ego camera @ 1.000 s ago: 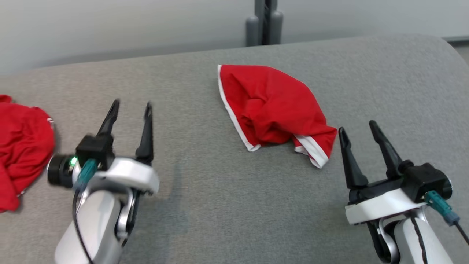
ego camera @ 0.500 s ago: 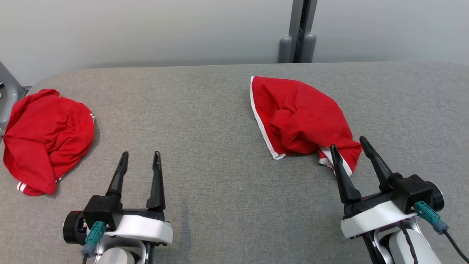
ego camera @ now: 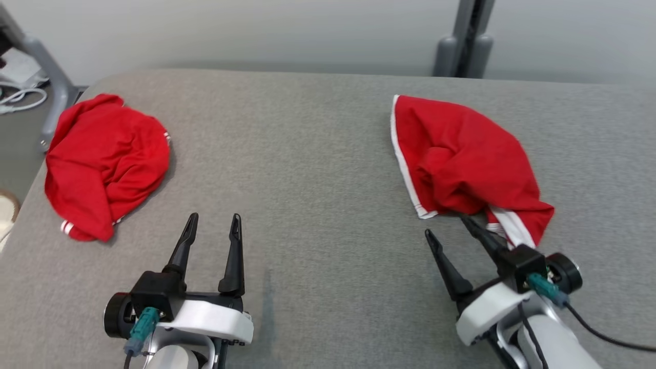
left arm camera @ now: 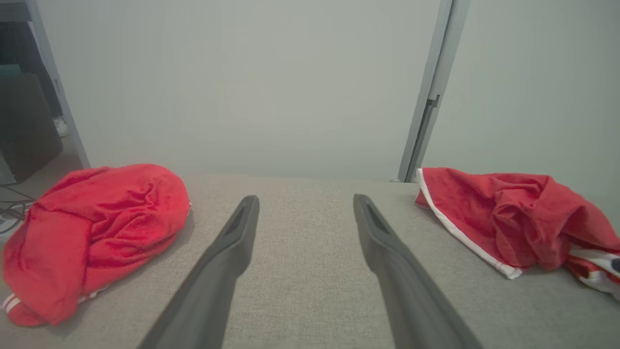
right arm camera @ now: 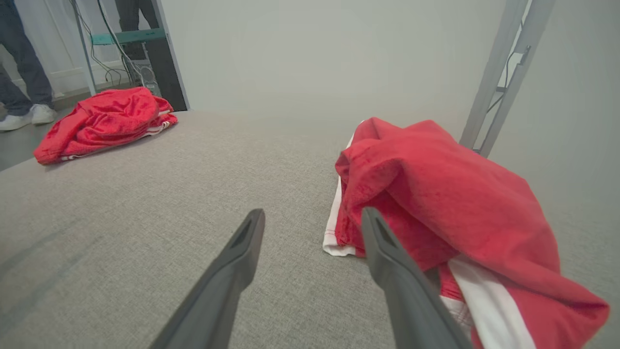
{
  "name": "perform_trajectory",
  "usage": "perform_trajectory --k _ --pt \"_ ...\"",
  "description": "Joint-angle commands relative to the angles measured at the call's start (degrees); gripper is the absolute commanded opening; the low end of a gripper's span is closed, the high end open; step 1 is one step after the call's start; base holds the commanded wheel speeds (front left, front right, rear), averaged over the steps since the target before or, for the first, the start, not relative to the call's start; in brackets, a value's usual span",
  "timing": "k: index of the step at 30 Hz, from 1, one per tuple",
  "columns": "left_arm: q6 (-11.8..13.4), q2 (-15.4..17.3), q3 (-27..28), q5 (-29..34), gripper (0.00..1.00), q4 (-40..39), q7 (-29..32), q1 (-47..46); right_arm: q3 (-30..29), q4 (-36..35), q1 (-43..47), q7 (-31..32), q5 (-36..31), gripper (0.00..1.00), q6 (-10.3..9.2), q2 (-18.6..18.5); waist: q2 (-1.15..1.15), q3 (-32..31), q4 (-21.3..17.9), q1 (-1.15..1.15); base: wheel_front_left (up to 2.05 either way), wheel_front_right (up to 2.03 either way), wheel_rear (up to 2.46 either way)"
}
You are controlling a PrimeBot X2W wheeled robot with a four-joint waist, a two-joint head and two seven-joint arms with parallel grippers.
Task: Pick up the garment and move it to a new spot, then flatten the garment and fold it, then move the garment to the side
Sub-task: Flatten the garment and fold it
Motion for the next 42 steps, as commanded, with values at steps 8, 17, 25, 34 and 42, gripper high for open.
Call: perform_trajectory --k 8,17,25,34,42 --pt "1.4 0.1 -2.8 -8.1 1.0 0.7 -0.2 -1.2 2.9 14.2 -9.9 1.4 0.8 1.0 -0.02 -2.8 0.0 4.3 6.9 0.0 0.0 0.0 0.0" --pt "2.3 0.1 -5.2 -10.5 1.0 0.5 -0.2 -2.0 1.0 25.3 -15.9 0.9 1.1 1.0 -0.02 -2.7 0.0 4.9 9.7 0.0 0.0 0.0 0.0" --pt "2.9 0.1 -6.0 -10.9 1.0 0.1 -0.2 -2.2 -2.1 32.1 -18.3 1.5 1.2 0.0 -0.02 -0.9 0.0 5.0 9.9 0.0 0.0 0.0 0.0" --pt "2.9 0.1 -5.3 -10.5 1.0 0.6 -0.2 -2.1 1.4 27.7 -21.5 -0.1 6.0 0.0 -0.01 1.9 0.0 2.4 7.3 0.0 0.0 0.0 0.0" --pt "2.7 0.1 -5.1 -11.1 1.0 1.2 -0.2 -0.2 13.4 13.8 -27.0 -0.1 18.4 0.0 -0.01 2.8 0.0 -1.6 5.5 0.0 0.0 0.0 0.0"
